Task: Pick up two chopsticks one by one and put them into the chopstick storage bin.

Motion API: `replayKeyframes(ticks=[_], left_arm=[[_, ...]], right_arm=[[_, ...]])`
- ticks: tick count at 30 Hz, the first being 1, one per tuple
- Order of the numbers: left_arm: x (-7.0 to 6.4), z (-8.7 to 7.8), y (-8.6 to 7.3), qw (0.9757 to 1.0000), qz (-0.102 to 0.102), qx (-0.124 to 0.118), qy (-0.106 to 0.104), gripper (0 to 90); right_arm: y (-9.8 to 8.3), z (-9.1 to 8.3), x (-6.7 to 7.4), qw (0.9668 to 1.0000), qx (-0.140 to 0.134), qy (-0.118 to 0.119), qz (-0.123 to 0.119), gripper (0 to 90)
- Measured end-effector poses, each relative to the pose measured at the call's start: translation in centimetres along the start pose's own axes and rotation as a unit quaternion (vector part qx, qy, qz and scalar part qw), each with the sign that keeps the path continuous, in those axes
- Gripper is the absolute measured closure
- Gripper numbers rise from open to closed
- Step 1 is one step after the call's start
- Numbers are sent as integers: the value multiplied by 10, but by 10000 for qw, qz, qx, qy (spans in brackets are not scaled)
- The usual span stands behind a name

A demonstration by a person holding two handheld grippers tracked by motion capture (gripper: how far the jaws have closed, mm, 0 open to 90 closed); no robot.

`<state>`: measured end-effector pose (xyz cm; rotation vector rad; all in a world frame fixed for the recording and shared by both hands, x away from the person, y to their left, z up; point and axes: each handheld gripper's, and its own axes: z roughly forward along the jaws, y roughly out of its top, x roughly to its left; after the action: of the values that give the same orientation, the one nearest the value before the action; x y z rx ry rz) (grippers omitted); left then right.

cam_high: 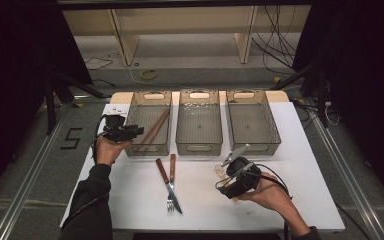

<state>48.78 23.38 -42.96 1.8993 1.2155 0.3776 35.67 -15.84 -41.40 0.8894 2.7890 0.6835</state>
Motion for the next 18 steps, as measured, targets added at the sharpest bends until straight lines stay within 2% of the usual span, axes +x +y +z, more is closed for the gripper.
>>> replayKeyframes(ticks=[2, 4, 6, 8, 11, 18], left_arm=[[-4, -1, 2, 9999, 23, 44, -93, 503], [-9, -3, 3, 9999, 49, -36, -135, 448], [-13, -6, 3, 9996, 25, -77, -285, 392], [-17, -8, 4, 9993, 79, -86, -361, 359], [-23, -13, 3, 9986, 43, -152, -496, 316], [-36, -18, -5, 9970, 30, -221, -738, 268]], right_arm=[[0, 0, -1, 10000, -18, -6, 11, 319], [-1, 0, -1, 10000, -5, -50, 34, 319], [-1, 0, -2, 10000, -7, -48, 43, 318], [-1, -1, -3, 9999, 0, -72, 76, 318], [-1, 0, -3, 9999, 18, -88, 95, 318], [-2, 1, -6, 9997, 52, -157, 155, 319]])
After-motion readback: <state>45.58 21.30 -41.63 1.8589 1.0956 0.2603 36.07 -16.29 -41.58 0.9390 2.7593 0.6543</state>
